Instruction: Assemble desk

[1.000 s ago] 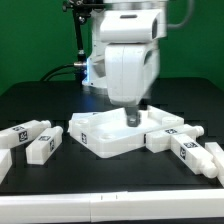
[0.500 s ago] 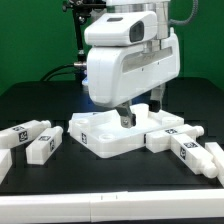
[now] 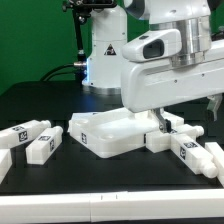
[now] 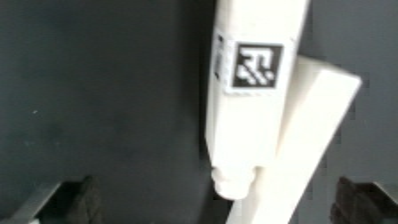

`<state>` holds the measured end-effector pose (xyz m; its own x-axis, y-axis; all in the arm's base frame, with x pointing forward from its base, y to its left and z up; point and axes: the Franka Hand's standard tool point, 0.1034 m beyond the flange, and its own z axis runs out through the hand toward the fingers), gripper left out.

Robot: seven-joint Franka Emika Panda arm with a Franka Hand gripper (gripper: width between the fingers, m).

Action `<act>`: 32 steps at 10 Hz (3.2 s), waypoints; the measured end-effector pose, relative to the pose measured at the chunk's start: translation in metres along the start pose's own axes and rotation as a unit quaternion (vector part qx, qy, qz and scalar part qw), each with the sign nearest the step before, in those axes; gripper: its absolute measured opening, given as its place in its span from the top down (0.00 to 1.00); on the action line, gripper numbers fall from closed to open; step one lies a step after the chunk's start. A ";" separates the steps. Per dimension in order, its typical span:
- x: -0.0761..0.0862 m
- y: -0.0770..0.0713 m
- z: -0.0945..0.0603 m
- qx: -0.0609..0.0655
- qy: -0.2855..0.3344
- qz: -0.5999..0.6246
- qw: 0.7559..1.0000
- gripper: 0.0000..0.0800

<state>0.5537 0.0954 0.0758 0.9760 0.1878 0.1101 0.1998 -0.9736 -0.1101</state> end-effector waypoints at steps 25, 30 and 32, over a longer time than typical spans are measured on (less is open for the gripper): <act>-0.035 -0.017 -0.008 -0.016 -0.005 -0.077 0.997 0.64; -0.050 -0.048 -0.035 -0.023 0.003 -0.056 0.998 0.64; -0.068 -0.063 -0.028 -0.021 0.015 -0.007 1.000 0.64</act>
Offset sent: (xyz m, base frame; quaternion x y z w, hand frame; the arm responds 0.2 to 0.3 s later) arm -0.0596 0.0297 -0.0466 -0.1287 0.0453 -0.0938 0.9862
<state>0.4728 0.1407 0.1027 0.9700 0.1977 0.1416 0.2086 -0.9757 -0.0673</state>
